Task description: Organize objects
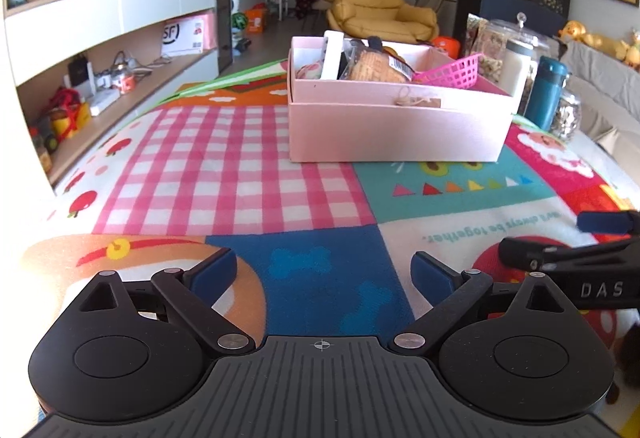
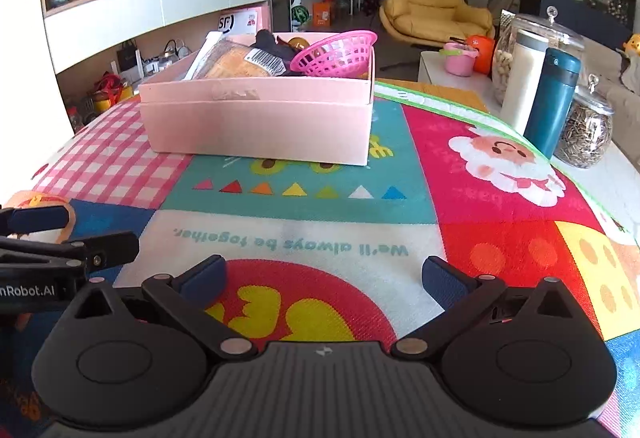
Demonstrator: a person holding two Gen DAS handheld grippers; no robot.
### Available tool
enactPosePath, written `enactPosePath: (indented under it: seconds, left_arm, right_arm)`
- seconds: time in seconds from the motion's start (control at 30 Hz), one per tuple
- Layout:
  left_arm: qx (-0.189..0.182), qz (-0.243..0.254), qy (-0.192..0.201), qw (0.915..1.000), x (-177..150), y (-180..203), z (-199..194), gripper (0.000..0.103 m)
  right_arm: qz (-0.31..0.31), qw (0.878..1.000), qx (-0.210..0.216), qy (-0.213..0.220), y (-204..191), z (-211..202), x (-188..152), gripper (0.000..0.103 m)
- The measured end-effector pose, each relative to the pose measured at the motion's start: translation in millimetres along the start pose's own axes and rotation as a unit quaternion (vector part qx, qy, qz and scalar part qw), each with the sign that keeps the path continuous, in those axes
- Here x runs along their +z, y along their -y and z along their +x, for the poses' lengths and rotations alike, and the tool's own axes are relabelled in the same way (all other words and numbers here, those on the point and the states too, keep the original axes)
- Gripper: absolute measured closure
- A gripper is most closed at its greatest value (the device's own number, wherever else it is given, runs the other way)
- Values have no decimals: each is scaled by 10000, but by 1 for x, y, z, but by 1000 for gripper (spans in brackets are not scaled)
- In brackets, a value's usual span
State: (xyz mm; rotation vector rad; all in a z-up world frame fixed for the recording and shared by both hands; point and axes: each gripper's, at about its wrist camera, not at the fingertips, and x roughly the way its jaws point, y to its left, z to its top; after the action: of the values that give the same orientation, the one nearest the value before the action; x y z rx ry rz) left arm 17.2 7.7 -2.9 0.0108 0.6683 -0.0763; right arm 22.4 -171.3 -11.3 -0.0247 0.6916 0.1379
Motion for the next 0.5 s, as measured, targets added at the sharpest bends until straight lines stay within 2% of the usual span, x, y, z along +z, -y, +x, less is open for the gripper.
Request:
enactPosePath:
  seconds: [0.13, 0.5]
  left_arm:
    - [89, 89, -31, 9999, 0, 2, 2, 4]
    - [152, -9, -45, 9999, 2, 4, 5, 2]
  right_arm:
    - [-43, 9999, -125, -10, -2, 1, 1, 0]
    - [2, 9999, -101, 1, -1, 1, 0, 0]
